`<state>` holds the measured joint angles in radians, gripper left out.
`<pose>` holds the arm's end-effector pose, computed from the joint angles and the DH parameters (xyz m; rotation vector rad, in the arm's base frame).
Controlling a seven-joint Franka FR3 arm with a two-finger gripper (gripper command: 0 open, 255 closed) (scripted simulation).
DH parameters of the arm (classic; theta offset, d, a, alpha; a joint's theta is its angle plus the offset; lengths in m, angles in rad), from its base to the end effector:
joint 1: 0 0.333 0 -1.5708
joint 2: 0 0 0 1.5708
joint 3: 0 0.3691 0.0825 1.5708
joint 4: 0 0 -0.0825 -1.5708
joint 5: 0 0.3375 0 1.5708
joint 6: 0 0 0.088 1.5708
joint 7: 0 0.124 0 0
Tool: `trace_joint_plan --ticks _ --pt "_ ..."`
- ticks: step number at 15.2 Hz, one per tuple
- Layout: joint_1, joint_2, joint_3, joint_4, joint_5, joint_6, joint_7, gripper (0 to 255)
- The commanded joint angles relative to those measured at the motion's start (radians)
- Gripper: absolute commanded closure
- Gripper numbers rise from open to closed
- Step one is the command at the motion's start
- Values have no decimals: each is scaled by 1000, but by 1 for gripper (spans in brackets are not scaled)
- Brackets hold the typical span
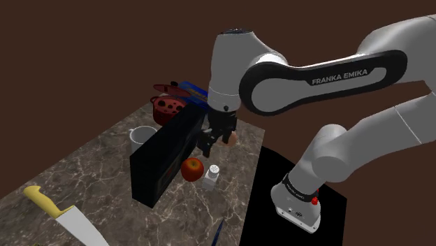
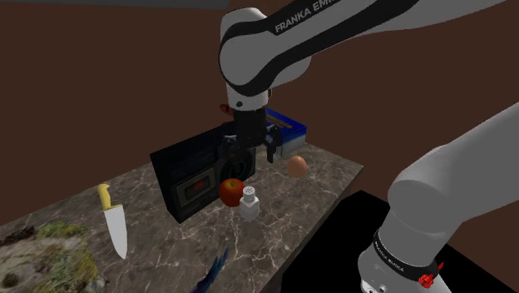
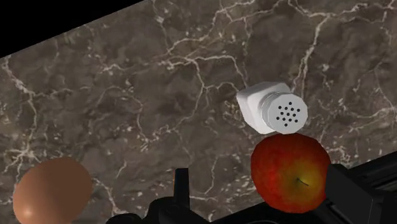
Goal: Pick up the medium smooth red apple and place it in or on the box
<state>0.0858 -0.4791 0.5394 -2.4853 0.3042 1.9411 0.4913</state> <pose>0.2484 0.2326 0.4750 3.1135 -0.0910 -0.1743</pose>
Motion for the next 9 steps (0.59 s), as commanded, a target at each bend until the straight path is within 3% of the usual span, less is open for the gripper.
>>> trace_joint_plan --ticks 1,4,9 --pt "-9 74 60 15 -6 69 72 0" --pt "-30 191 144 62 -49 146 190 0" --pt "-35 241 170 36 -68 218 219 0"
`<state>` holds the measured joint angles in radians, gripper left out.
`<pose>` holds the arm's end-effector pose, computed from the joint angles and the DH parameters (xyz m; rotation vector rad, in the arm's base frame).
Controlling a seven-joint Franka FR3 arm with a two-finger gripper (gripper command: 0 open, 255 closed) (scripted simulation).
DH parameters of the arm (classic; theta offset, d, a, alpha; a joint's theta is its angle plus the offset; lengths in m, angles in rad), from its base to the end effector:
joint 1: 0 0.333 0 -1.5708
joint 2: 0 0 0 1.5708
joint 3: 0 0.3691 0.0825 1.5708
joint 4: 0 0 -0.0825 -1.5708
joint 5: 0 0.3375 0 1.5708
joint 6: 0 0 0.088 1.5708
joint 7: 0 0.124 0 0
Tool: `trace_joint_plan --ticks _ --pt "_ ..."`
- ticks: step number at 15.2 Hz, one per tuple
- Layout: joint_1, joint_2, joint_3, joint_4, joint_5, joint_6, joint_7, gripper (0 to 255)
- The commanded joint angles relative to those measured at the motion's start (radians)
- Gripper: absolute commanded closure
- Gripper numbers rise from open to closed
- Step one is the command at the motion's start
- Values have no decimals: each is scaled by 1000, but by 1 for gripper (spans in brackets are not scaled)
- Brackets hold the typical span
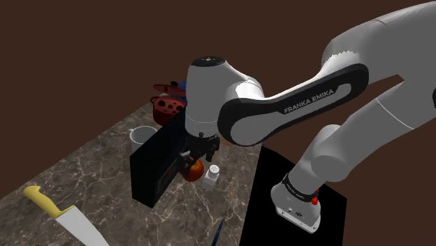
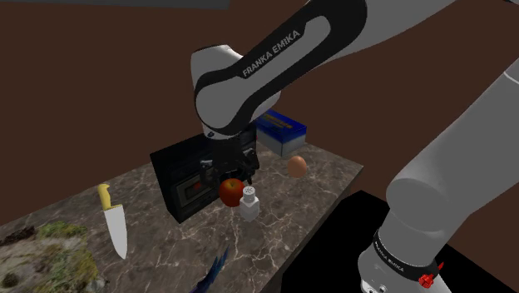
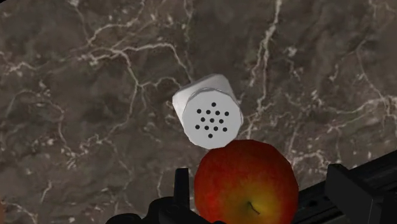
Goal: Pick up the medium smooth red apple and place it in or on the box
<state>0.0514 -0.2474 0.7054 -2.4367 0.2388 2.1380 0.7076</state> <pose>0.2762 0.2926 0.4293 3.0954 -0.1754 -0.1483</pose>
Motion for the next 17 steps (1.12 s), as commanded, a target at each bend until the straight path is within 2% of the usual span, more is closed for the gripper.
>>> trace_joint_plan --ticks 1,4,11,12,17 --pt "-2 17 8 -20 -5 37 6 0" --pt "-5 41 18 -40 -14 77 15 0" --pt "-5 41 18 -39 -14 77 15 0" --pt "-5 41 18 -39 -14 77 15 255" --pt "-5 42 18 -39 -15 77 15 255"
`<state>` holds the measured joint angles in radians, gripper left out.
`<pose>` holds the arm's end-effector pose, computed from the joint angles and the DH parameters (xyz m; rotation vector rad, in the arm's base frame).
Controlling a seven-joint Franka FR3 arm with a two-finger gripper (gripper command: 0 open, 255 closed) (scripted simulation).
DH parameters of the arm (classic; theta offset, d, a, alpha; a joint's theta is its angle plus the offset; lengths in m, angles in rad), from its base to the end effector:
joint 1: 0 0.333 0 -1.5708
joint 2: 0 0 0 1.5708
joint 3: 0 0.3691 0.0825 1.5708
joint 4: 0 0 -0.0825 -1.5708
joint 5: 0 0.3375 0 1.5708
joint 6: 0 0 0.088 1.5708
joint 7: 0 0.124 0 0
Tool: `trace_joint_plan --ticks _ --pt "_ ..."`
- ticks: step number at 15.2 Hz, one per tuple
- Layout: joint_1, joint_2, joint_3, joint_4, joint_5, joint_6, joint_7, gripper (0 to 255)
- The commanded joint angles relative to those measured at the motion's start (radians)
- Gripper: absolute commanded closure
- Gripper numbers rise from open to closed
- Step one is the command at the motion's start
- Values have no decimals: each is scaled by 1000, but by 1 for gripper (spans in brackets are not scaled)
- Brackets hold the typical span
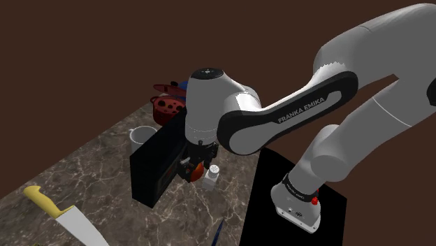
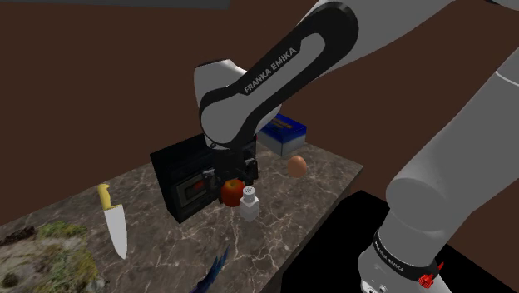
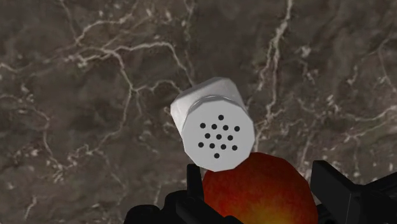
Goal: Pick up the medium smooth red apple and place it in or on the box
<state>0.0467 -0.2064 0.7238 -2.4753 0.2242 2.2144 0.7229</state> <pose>0.2779 0.2925 0.4073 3.0960 -0.1761 -0.1463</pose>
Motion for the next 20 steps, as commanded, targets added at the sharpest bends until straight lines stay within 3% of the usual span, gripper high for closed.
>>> trace_joint_plan --ticks 1,4,20 --pt "0 1 0 -1 0 1 0 255" --pt "0 0 0 -1 0 1 -1 255" --pt "19 -139 -65 118 43 -246 -41 255"
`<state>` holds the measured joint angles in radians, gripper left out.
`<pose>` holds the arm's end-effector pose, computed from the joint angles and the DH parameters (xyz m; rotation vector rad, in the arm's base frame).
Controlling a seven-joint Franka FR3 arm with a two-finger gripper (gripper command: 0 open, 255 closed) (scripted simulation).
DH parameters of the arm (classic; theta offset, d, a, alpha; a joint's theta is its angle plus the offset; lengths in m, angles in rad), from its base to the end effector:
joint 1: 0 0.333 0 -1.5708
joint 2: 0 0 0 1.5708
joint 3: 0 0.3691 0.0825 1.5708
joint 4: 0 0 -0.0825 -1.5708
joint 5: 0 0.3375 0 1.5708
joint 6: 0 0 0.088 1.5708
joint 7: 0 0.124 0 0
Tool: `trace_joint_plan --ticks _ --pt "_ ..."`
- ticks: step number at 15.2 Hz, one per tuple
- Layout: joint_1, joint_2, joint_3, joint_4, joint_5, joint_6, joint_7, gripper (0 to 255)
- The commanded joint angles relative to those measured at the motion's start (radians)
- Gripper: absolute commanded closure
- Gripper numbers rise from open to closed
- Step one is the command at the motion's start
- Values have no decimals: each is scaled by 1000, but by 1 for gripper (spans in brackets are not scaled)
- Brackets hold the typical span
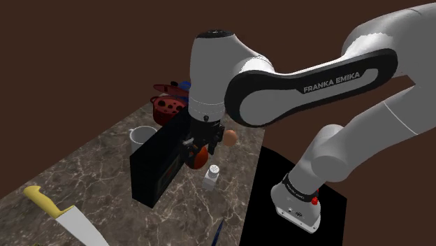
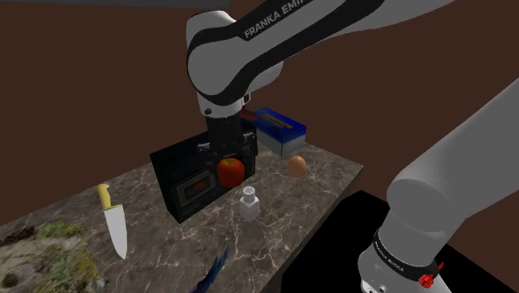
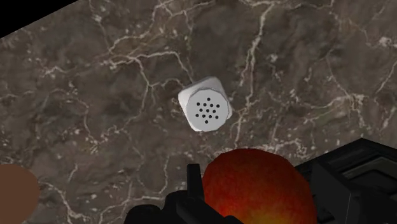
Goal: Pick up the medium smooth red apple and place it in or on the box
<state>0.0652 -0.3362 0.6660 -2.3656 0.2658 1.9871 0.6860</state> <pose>0.2650 0.2908 0.4746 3.0960 -0.1763 -0.1469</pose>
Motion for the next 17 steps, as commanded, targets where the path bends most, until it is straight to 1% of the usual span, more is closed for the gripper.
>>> trace_joint_plan --ticks 1,17 --pt "1 -16 -10 18 2 -33 -6 255" --pt "-1 -69 -60 184 -5 -251 -9 255"
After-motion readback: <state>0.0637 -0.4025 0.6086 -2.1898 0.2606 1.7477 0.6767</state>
